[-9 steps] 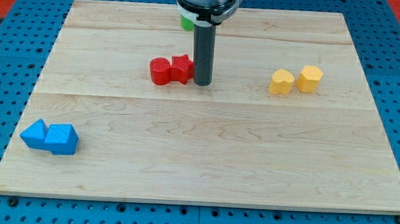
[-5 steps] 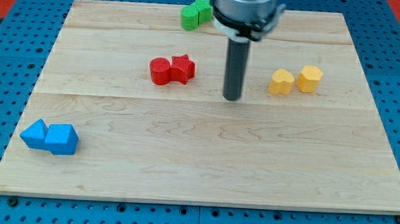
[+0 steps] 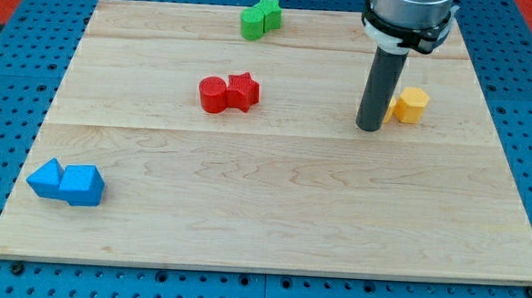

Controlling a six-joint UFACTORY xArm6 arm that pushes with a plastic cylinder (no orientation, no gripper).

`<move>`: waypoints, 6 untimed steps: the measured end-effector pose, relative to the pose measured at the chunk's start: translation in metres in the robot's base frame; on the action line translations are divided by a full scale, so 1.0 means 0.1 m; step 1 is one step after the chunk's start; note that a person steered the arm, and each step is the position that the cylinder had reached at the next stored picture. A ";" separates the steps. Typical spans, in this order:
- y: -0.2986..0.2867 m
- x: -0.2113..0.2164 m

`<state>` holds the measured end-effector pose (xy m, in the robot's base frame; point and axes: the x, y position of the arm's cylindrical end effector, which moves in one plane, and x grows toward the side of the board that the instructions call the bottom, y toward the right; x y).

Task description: Place the yellow heart above the hexagon

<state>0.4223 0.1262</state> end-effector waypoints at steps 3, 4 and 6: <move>0.32 -0.60; 0.31 -0.71; -0.11 -0.84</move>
